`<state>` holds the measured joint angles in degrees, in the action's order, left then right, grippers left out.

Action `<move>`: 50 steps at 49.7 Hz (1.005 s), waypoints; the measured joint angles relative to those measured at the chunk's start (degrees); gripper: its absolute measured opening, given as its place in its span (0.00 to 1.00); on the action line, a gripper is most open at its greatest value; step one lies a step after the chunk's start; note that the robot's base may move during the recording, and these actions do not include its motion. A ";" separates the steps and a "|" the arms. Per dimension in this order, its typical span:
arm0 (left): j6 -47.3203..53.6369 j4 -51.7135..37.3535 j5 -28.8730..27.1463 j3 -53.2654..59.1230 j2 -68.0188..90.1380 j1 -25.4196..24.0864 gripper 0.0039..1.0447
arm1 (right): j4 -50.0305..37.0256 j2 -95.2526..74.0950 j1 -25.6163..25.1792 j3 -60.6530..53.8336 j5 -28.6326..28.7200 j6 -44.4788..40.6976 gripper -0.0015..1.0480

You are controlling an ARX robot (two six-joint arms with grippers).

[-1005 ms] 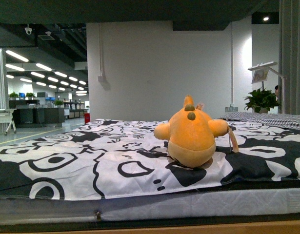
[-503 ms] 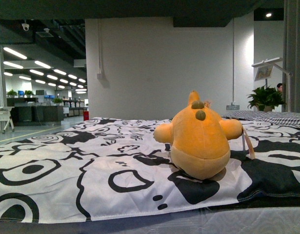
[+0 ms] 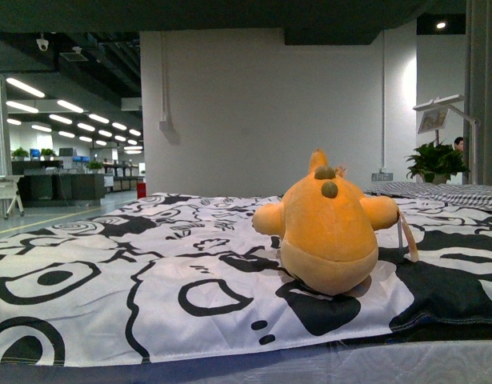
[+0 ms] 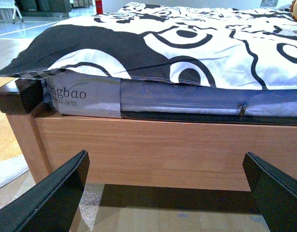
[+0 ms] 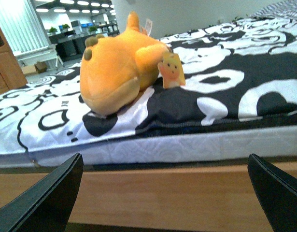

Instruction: Put away toys

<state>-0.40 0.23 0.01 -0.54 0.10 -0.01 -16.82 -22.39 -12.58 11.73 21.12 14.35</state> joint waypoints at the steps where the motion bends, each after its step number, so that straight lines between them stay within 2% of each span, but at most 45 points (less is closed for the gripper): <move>1: 0.00 0.00 0.00 0.00 0.00 0.00 0.95 | -1.53 -2.34 0.72 1.33 -0.66 -0.02 1.00; 9: 0.00 0.00 0.00 -0.02 0.00 0.00 0.95 | -6.51 -14.08 6.91 9.79 -5.84 -1.27 1.00; 21: 0.00 0.00 0.00 -0.02 0.00 0.00 0.95 | -10.32 -33.03 21.90 26.69 -17.03 -7.48 1.00; 31: 0.02 0.00 0.00 -0.02 0.00 0.00 0.95 | -10.67 -45.13 29.46 36.41 -23.37 -11.06 1.00; 40: 0.00 0.00 0.00 -0.02 0.00 0.00 0.95 | -9.31 -54.07 33.42 44.92 -28.09 -13.92 1.00; 50: 0.00 0.00 0.00 0.00 0.00 0.00 0.95 | -7.45 -62.10 34.91 52.02 -32.74 -16.63 1.00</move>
<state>-0.40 0.23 0.01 -0.54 0.10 -0.01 -24.27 -84.49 22.33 63.75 -11.62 -2.28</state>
